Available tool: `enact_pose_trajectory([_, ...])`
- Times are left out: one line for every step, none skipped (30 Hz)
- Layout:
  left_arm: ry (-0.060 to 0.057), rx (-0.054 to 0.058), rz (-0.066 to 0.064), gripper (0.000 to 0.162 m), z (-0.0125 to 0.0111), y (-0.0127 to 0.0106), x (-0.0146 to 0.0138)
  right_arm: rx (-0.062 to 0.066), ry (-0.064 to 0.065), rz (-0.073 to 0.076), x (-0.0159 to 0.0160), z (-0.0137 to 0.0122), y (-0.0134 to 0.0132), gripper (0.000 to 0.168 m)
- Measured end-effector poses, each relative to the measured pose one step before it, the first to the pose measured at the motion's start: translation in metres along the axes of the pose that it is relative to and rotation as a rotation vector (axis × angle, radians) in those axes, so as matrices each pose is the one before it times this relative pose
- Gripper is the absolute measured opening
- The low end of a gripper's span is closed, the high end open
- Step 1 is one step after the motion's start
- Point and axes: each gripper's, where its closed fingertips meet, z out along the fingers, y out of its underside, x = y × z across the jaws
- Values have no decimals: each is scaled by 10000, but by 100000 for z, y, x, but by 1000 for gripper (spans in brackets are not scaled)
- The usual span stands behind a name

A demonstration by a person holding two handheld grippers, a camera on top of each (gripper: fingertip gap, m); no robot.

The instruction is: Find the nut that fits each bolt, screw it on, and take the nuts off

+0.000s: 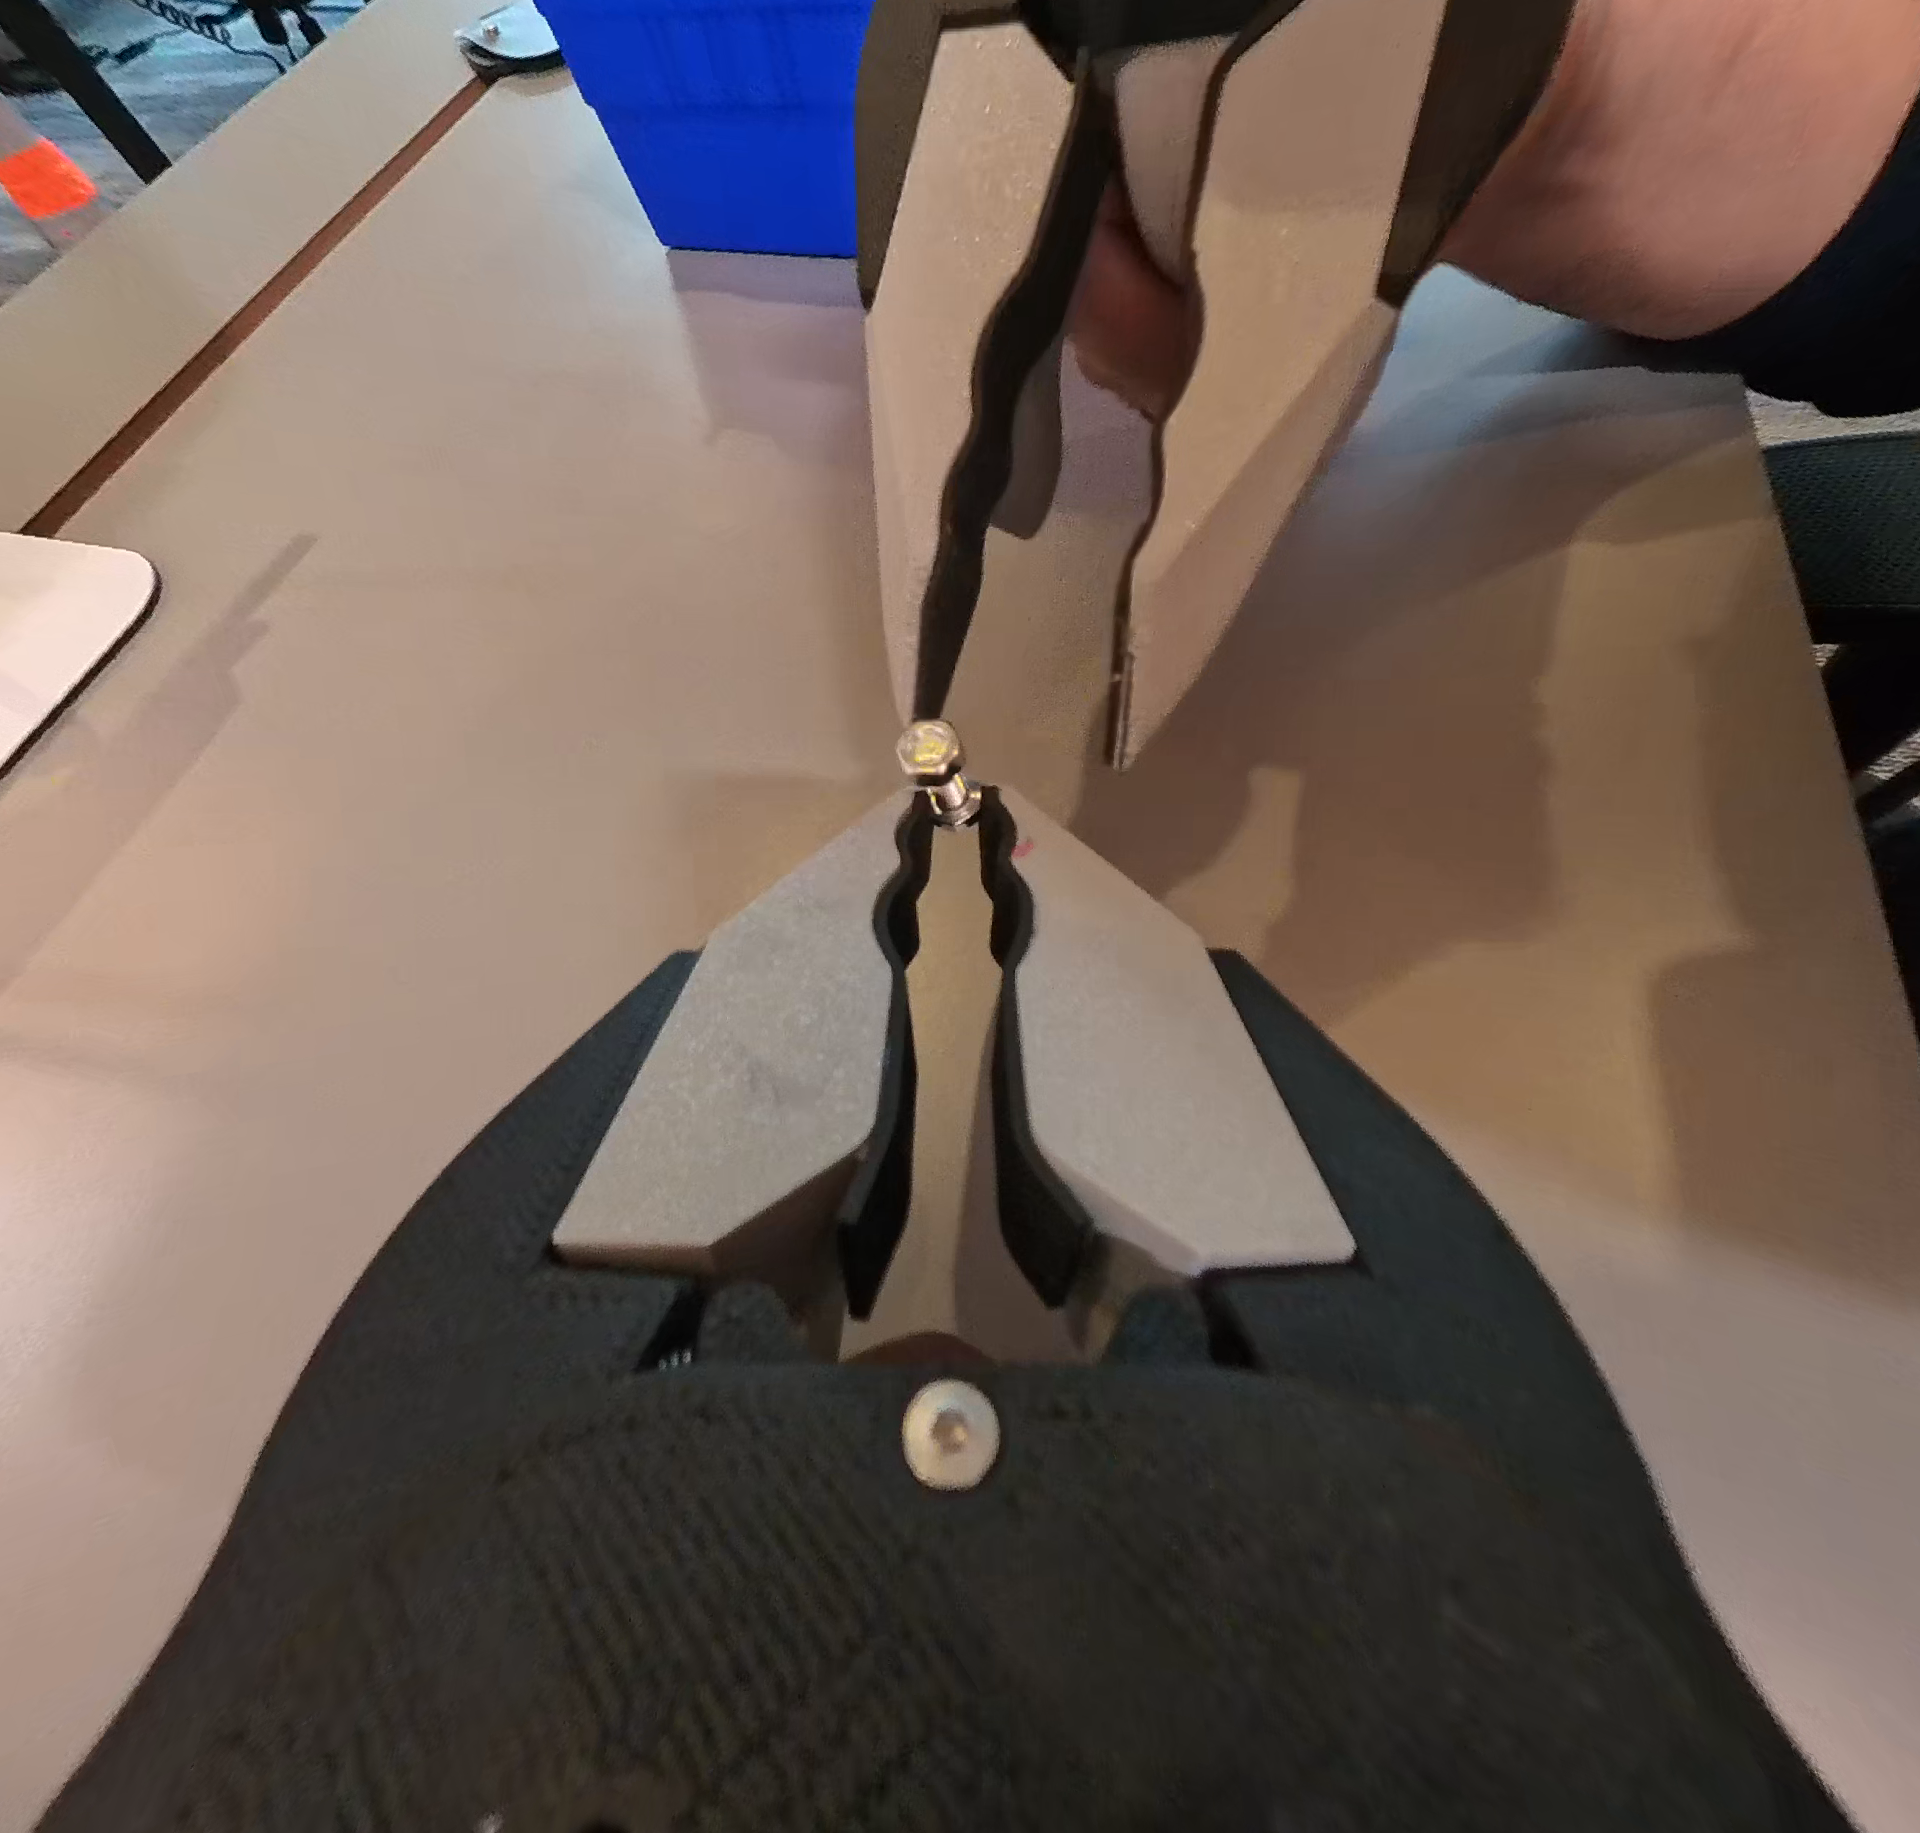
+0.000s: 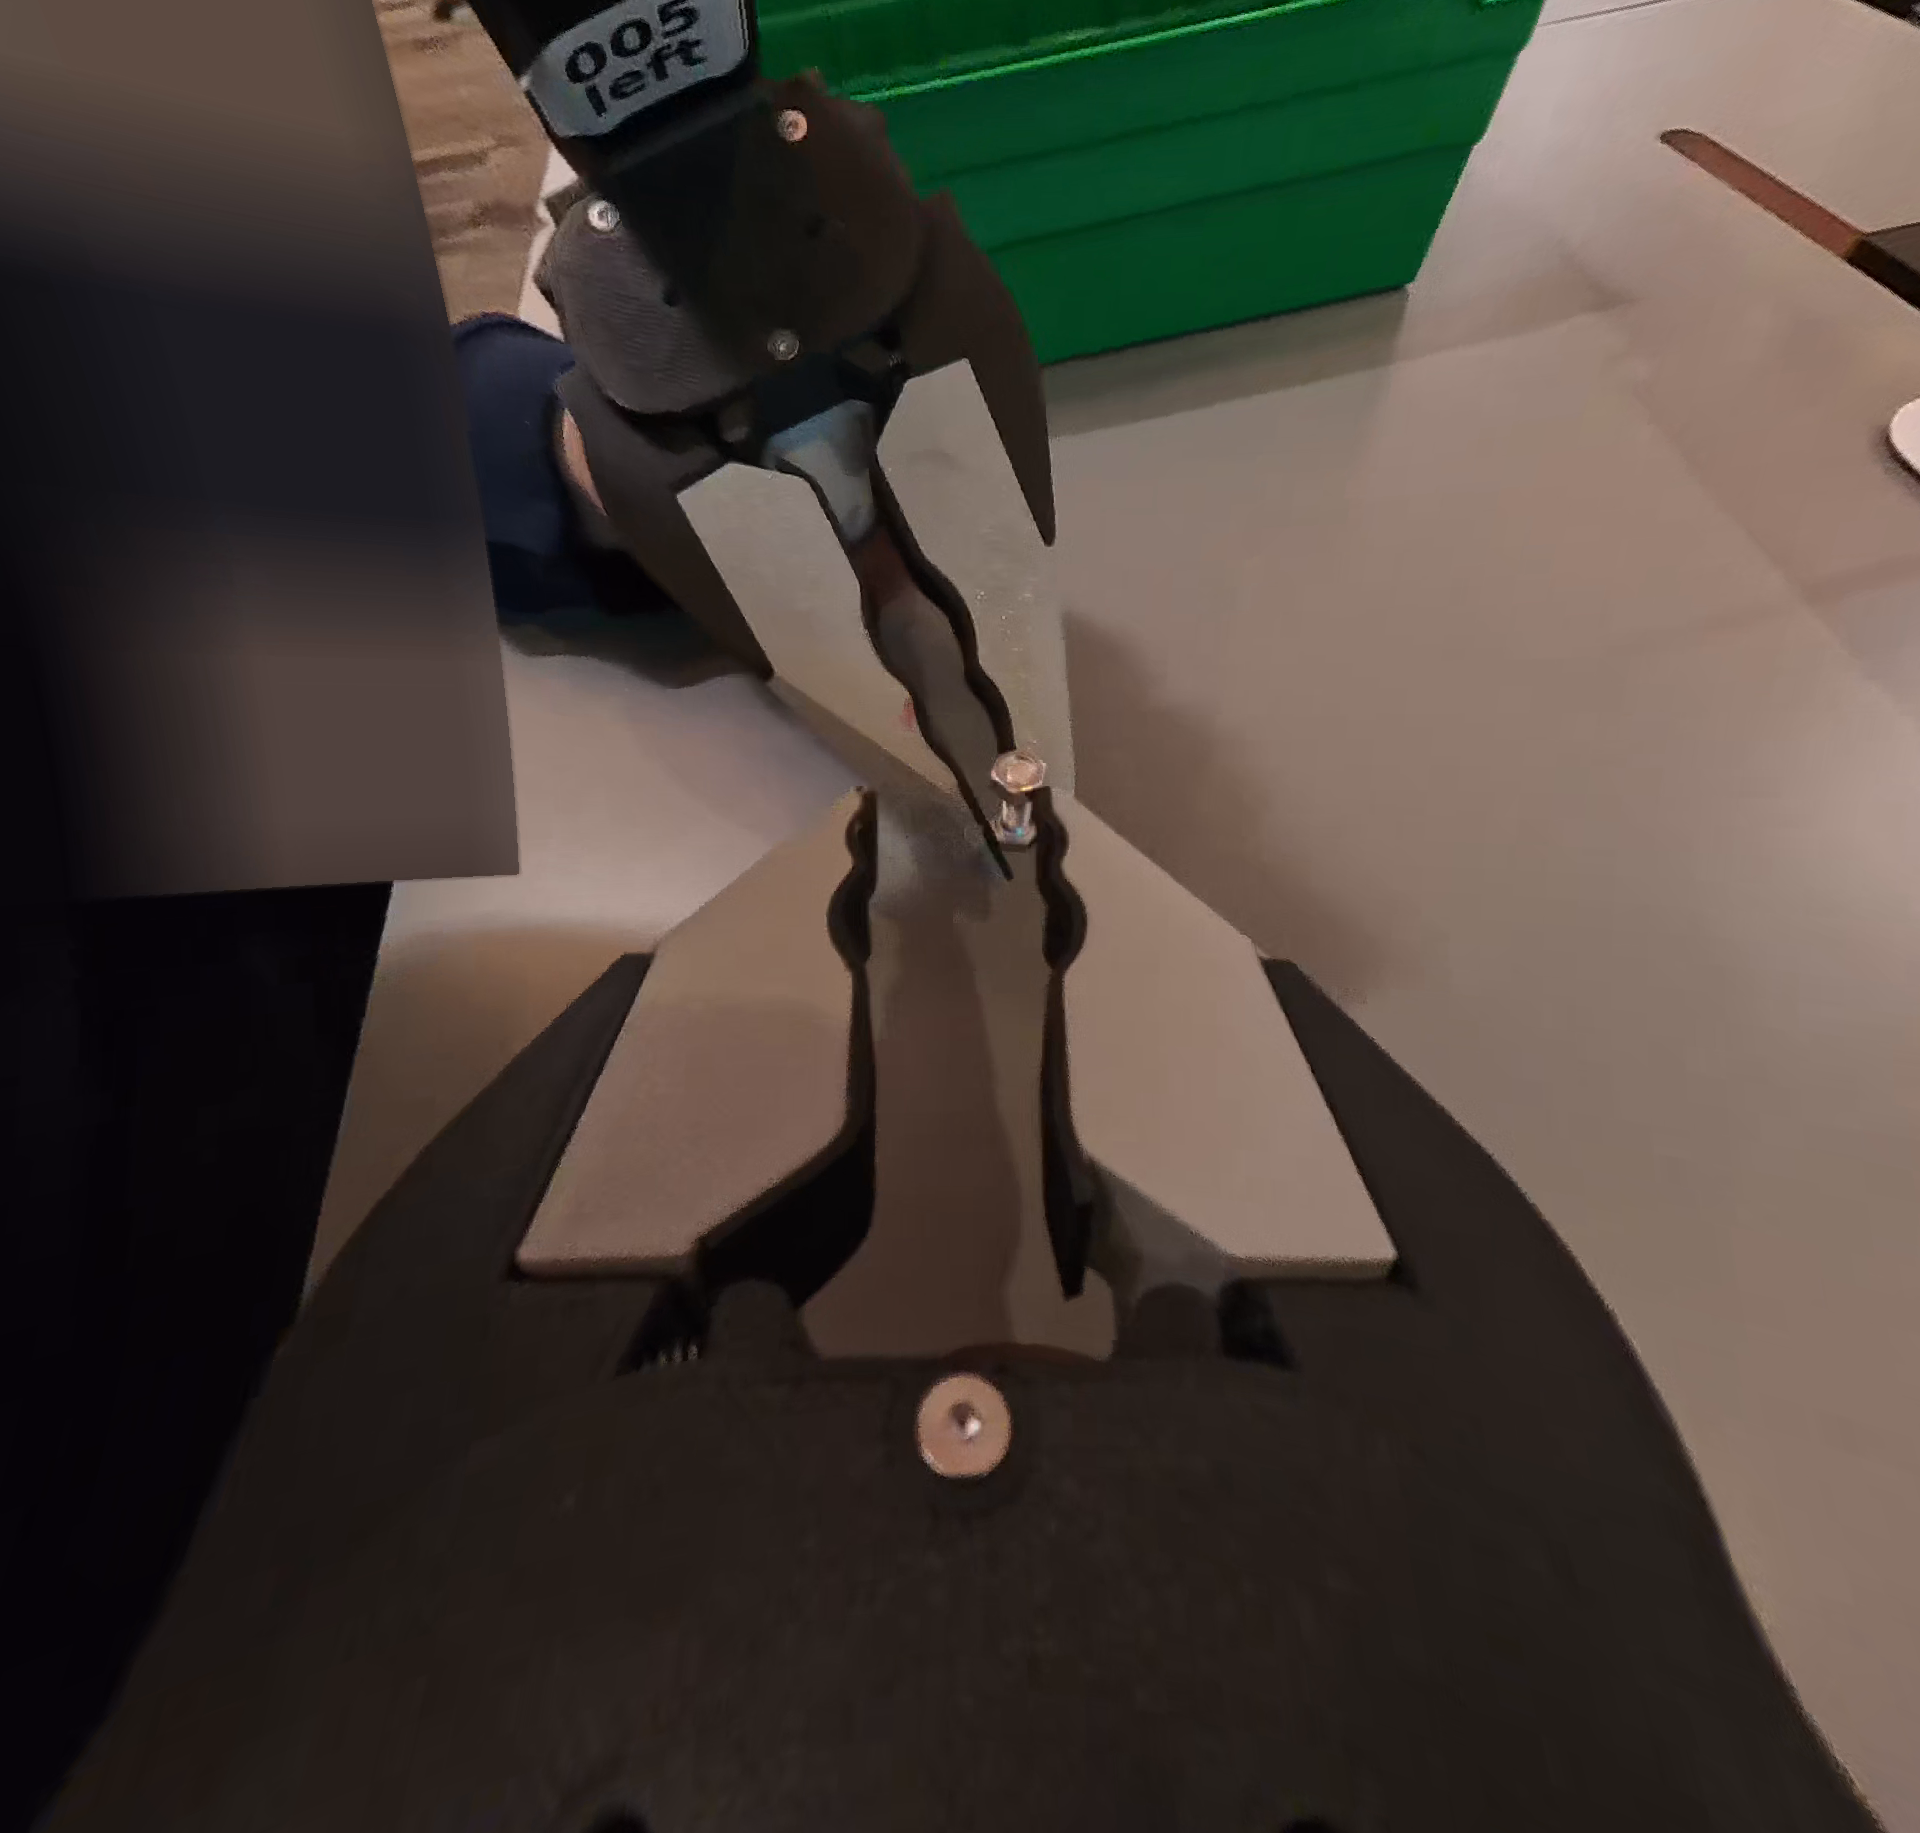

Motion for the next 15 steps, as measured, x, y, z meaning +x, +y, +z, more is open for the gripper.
enact_pose_trajectory([-26,-9,-16,7,-11,44,-69,-84,36,-161,-73,-57,83,25])
enact_pose_trajectory([-33,28,-24,7,-34,-23,-91,20,-297,-92,-512,-161,-37,12])
enact_pose_trajectory([1,19,-22,7,-41,-33,-50,156,-279,48,-458,-151,-234,10])
enact_pose_trajectory([-4,21,-12,7,-25,-27,-22,91,-30,76,-19,-106,-165,11])
enact_pose_trajectory([2,22,4,7,-1,-47,19,-9,146,10,282,-45,-2,14])
enact_pose_trajectory([11,-3,11,7,24,-2,34,-35,258,8,491,-4,66,18])
enact_pose_trajectory([18,-17,15,7,34,28,51,-12,345,73,662,21,43,22])
enact_pose_trajectory([15,-14,16,7,27,4,53,-21,233,131,503,87,88,25])
enact_pose_trajectory([-3,-3,17,7,26,-5,20,-51,-4,121,112,115,155,26])
enact_pose_trajectory([-6,-6,3,7,-3,7,-1,-56,-181,51,-245,135,152,27])
enact_pose_trajectory([-13,4,-8,7,-6,-8,-42,-30,-235,-33,-438,83,71,27])
enact_pose_trajectory([-31,4,-14,7,-35,11,-76,-35,-261,-109,-570,11,34,25])
enact_pose_trajectory([-22,12,-15,7,-53,3,-80,-73,-243,-186,-563,-51,48,19])
enact_pose_trajectory([-6,17,-27,7,-37,-22,-55,59,-344,-196,-734,-94,-143,13])
enact_pose_trajectory([-5,18,-2,7,-21,-15,-20,139,-201,-98,-465,-98,-302,14])
